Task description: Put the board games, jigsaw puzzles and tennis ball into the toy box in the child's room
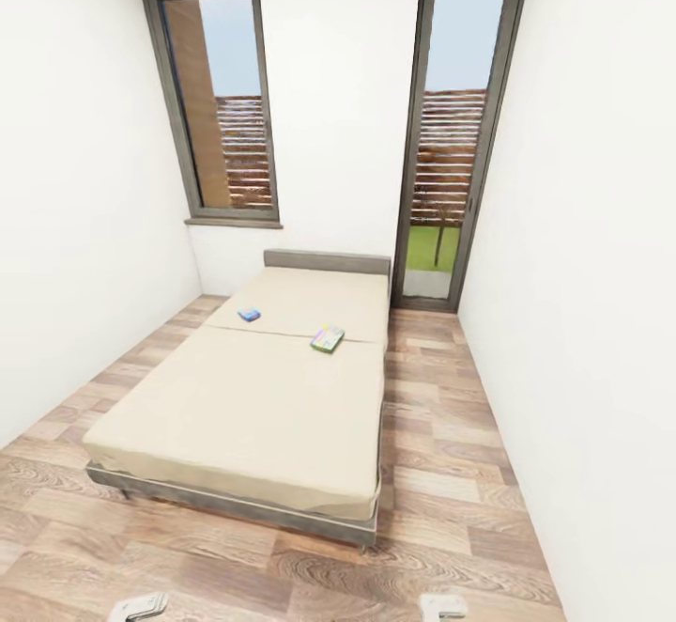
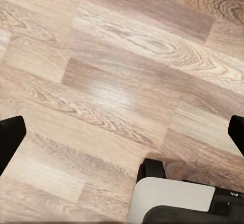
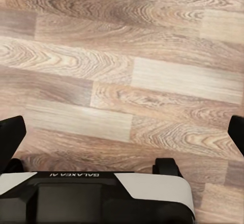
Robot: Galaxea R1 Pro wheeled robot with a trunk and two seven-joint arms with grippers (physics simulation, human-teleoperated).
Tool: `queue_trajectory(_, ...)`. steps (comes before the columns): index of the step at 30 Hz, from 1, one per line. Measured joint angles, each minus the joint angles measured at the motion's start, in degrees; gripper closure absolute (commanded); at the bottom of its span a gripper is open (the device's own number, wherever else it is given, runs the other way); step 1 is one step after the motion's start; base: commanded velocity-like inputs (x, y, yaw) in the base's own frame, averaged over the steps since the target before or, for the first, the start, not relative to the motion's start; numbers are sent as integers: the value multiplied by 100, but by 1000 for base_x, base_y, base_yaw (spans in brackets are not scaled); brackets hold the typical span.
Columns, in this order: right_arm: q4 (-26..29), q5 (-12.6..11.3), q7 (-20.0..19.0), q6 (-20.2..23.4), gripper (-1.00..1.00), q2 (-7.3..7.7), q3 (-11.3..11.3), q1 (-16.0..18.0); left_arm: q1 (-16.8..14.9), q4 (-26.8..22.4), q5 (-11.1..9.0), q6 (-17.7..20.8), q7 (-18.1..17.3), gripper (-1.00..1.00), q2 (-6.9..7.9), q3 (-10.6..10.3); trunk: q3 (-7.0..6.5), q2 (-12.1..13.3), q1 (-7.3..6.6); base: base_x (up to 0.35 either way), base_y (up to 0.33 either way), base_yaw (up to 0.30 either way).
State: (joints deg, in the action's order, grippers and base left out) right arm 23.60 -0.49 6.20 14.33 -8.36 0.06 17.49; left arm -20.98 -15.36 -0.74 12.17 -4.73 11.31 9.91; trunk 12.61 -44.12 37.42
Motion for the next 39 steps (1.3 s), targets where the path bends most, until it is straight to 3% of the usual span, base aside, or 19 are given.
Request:
queue_trajectory(12, -40, -6, 0, -57, -100, 0, 1, -1, 0, 1, 1, 0, 3, -100, 1, 0, -156, 482, -264, 0, 0, 77)
queue_trajectory(28, -45, 6, 0, -81, -100, -44, 1, -9, 1, 0, 1, 1, 9, -100, -12, 0, -257, 483, -265, 0, 0, 193)
queue_trajectory(39, -114, 9, 288, -189, -100, -124, 4, -10, 1, -1, 1, 1, 9, -100, -12, 0, -530, 924, -506, 0, 0, 217)
